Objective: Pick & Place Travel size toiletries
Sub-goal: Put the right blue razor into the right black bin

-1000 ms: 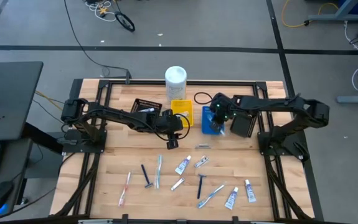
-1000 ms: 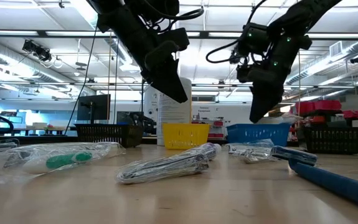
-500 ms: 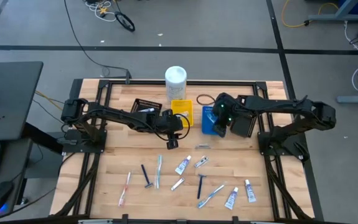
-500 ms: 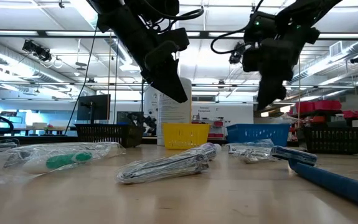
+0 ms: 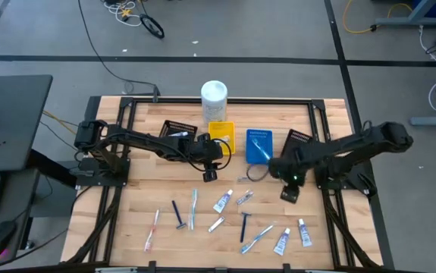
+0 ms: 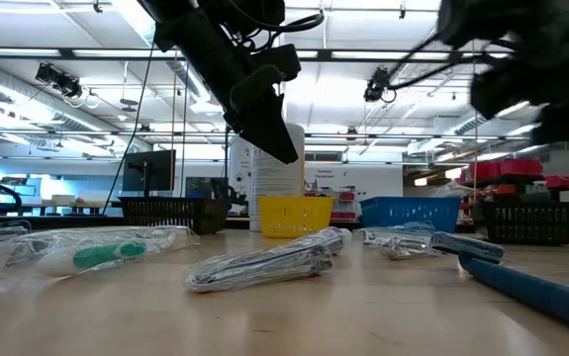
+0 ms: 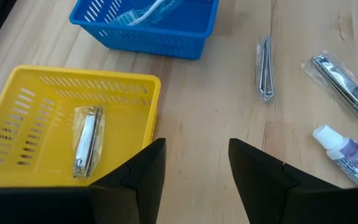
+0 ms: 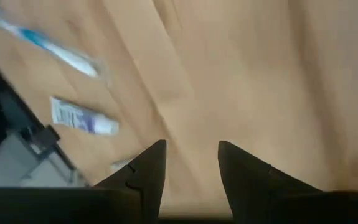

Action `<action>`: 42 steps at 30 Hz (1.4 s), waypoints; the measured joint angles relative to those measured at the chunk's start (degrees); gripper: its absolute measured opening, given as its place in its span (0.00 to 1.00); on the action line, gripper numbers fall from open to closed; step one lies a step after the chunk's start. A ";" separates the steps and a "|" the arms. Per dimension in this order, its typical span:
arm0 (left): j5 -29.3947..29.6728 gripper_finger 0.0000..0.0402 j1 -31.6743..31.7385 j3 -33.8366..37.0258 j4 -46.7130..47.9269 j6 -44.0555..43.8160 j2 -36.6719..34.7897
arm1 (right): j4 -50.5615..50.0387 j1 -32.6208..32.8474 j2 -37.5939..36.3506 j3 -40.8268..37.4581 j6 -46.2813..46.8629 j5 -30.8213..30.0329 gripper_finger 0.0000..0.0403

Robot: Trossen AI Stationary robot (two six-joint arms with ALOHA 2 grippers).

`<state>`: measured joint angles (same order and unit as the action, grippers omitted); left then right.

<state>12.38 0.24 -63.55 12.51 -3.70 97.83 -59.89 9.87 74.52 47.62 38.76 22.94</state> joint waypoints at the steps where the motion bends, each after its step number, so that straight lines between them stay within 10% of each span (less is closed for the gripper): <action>1: 0.00 0.46 -0.01 0.00 0.00 0.01 -0.01 | -0.55 1.86 -0.02 0.00 6.54 0.04 0.39; 8: 0.00 0.46 0.01 0.00 0.00 -0.05 0.01 | 4.63 11.64 -0.01 0.00 40.17 3.10 0.39; 24: 6.67 0.46 0.13 0.00 -2.83 10.70 0.01 | 24.11 24.42 0.00 -7.99 67.57 2.61 0.39; 35: -3.26 0.46 3.41 -0.02 -17.61 19.98 0.01 | 29.04 30.87 0.00 -9.70 77.49 -8.67 0.39; 42: -6.05 0.46 4.31 -0.02 -19.60 21.85 0.01 | 30.99 31.93 0.00 -9.70 66.62 -23.32 0.39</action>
<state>6.33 4.55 -63.57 -7.09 18.15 97.84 -28.90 41.80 74.52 37.91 105.38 -0.38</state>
